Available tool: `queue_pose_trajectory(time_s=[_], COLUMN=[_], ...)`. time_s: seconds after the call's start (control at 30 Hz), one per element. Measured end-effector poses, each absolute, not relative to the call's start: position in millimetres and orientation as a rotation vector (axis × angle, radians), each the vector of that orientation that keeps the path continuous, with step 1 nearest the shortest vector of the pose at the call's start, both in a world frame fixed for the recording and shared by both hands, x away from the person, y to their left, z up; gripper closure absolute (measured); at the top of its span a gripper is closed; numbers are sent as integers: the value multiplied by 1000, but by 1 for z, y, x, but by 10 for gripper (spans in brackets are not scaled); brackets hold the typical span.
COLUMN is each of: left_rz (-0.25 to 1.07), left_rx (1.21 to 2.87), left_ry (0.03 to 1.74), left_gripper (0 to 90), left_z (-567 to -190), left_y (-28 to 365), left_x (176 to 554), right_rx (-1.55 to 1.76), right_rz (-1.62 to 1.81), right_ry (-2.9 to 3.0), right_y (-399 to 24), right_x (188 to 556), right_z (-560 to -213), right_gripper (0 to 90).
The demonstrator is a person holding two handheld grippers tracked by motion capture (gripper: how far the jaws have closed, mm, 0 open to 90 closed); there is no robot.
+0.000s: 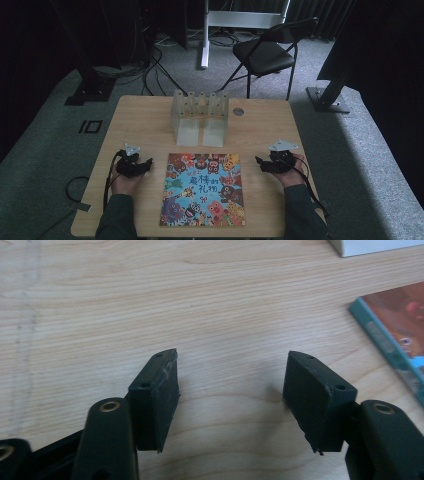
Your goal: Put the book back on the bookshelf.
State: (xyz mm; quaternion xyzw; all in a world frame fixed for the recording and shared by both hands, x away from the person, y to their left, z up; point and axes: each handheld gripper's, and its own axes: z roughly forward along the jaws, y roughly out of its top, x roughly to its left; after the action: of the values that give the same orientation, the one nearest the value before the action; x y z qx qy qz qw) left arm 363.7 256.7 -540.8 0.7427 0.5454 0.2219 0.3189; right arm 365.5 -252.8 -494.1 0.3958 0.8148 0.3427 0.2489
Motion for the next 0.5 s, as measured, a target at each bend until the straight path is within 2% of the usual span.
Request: queue_pose_trajectory(time_s=[0.07,0.2,0.5], left_rz=[543,489,462], left_rx=[1942,1960,2000], left_ry=[1425,1327,1144], left_gripper=[415,392,354], left_z=[-539,-532,-514], left_y=[257,251,226], left_x=[363,356,334], right_rx=[1056,1029,984], right_rz=[936,944,971], right_ry=[2227,2244,2273], right_y=[-248,-241,-226], right_x=[367,370,373], right_z=[-491,-487,-486], right_gripper=[287,280,272])
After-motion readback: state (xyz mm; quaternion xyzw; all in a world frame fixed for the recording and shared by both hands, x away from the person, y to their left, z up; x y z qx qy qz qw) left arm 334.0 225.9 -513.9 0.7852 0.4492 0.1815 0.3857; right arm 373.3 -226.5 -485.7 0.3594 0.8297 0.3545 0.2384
